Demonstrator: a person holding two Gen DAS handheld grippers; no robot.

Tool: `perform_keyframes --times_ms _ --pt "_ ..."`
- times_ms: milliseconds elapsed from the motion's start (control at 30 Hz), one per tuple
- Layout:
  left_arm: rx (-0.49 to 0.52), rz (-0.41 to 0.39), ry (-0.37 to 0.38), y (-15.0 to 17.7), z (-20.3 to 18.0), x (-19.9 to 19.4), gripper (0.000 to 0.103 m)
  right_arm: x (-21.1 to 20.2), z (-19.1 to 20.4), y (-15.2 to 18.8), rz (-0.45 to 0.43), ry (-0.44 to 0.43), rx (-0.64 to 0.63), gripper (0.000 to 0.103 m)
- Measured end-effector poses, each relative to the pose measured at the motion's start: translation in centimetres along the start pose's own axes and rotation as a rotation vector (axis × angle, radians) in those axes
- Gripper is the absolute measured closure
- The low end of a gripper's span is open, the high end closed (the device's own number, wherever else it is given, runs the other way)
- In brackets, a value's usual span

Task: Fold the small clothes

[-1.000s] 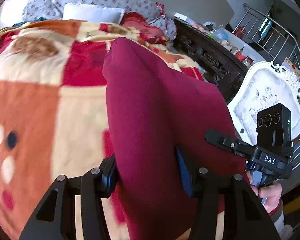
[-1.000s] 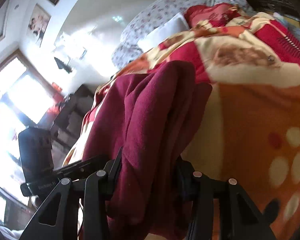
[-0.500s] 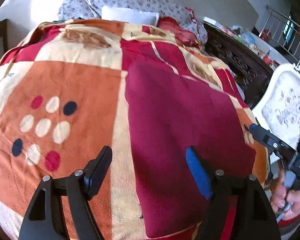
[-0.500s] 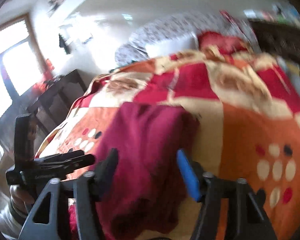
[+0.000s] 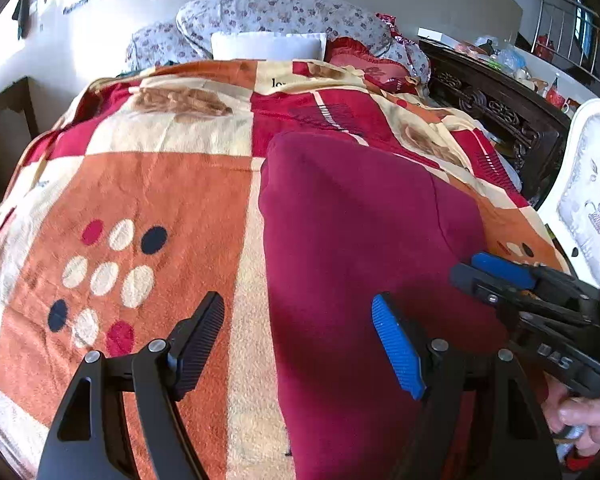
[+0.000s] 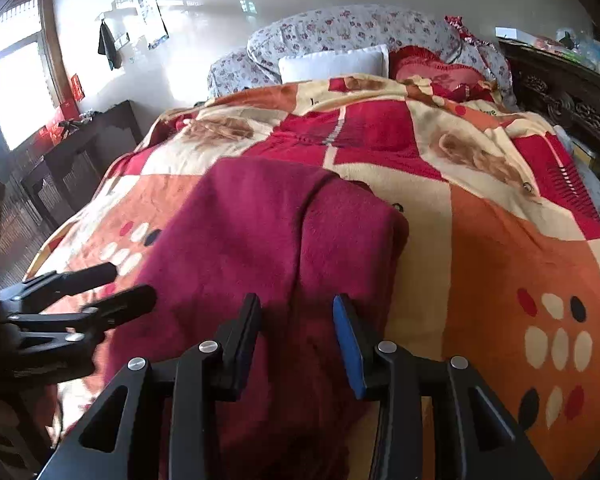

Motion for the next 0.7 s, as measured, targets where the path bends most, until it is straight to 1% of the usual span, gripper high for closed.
perform_keyframes --times_ms 67,233,300,367,433,567,700 --pt "0.002 -0.020 -0.010 0.2 -0.2 -0.7 0.027 -1.0 0.6 -0.1 -0.016 0.021 0.003 0.056" --pt "0.003 -0.077 -0.040 0.8 -0.5 -2.6 0.024 -3.9 2.0 0.4 -0.073 0.081 0.011 0.038" --pt "0.011 -0.114 -0.066 1.1 -0.7 -3.6 0.022 -4.8 2.6 0.5 -0.085 0.106 -0.004 0.036" --pt "0.014 -0.138 -0.071 1.4 -0.8 -4.5 0.020 -5.5 2.9 0.5 -0.095 0.131 -0.006 0.032" --pt "0.015 -0.146 -0.067 1.7 -1.0 -5.2 0.019 -6.2 3.0 0.7 -0.103 0.148 0.015 0.026" --pt "0.014 -0.180 -0.062 2.3 -1.2 -6.7 0.019 -7.3 3.0 1.0 -0.116 0.144 0.058 0.023" --pt "0.015 -0.199 -0.054 2.7 -1.2 -7.7 0.019 -8.0 3.1 1.0 -0.126 0.165 0.062 0.019"
Point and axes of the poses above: each gripper's, at about its wrist camera, not at the fingertips, and x roughly the way its jaws point, z to its left, y to its underside, the point moved 2 cm from there along x, roughly the way its jaws point, and after that the axes turned 12 degrees about -x, right-handed, at the moved point
